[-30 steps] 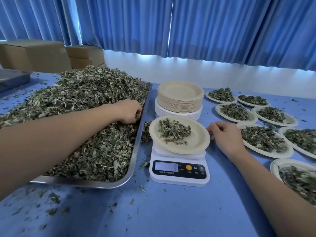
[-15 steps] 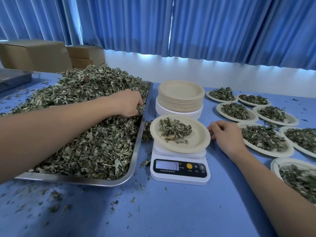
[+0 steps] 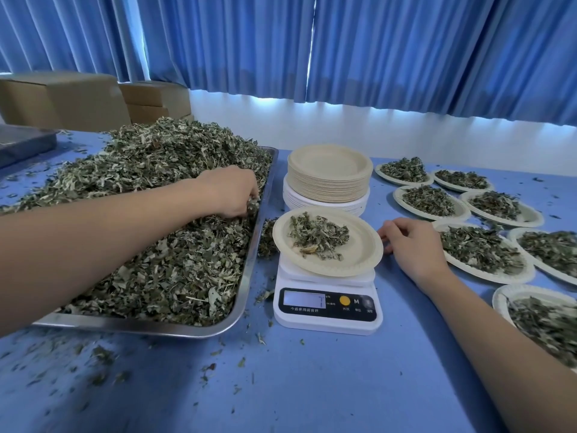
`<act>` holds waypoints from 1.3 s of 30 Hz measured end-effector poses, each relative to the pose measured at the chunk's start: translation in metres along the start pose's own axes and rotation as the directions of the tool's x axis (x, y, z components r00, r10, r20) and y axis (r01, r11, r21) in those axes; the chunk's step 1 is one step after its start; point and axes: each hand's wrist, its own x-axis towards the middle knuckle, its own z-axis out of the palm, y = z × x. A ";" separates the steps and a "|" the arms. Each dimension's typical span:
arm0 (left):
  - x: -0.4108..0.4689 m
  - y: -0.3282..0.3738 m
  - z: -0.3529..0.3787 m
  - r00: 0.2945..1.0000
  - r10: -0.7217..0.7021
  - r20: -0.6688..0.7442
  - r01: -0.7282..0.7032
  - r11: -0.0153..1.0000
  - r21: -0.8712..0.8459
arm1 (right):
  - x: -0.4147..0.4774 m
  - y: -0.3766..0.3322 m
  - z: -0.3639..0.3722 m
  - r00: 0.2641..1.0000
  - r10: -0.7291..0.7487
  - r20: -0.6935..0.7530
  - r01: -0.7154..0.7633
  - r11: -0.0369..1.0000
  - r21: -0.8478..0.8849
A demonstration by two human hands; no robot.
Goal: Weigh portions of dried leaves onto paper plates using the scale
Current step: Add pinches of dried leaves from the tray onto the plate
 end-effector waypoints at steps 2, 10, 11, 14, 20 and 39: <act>0.000 -0.001 -0.004 1.000 -0.007 -0.031 0.007 1.000 -0.005 | 0.000 0.000 0.000 1.000 0.000 -0.001 0.000 1.000 0.001; -0.002 -0.003 -0.009 0.997 0.000 -0.076 0.000 1.000 0.001 | -0.001 0.000 -0.001 1.000 -0.003 0.000 0.003 1.000 0.008; -0.002 -0.003 -0.008 0.998 0.003 -0.071 -0.002 1.000 0.012 | -0.001 0.001 -0.001 1.000 -0.003 -0.002 0.003 1.000 0.007; -0.004 -0.004 -0.010 0.998 0.001 -0.058 0.000 1.000 0.031 | -0.001 0.000 -0.001 1.000 0.000 0.003 0.000 1.000 0.008; -0.001 -0.007 -0.010 0.997 0.017 -0.082 -0.013 0.999 0.049 | -0.001 0.001 -0.001 1.000 0.001 -0.002 -0.001 1.000 0.001; -0.013 0.022 -0.012 0.983 0.080 -0.165 -0.109 0.978 -0.176 | -0.010 -0.022 -0.018 0.974 0.101 0.204 -0.145 0.967 0.211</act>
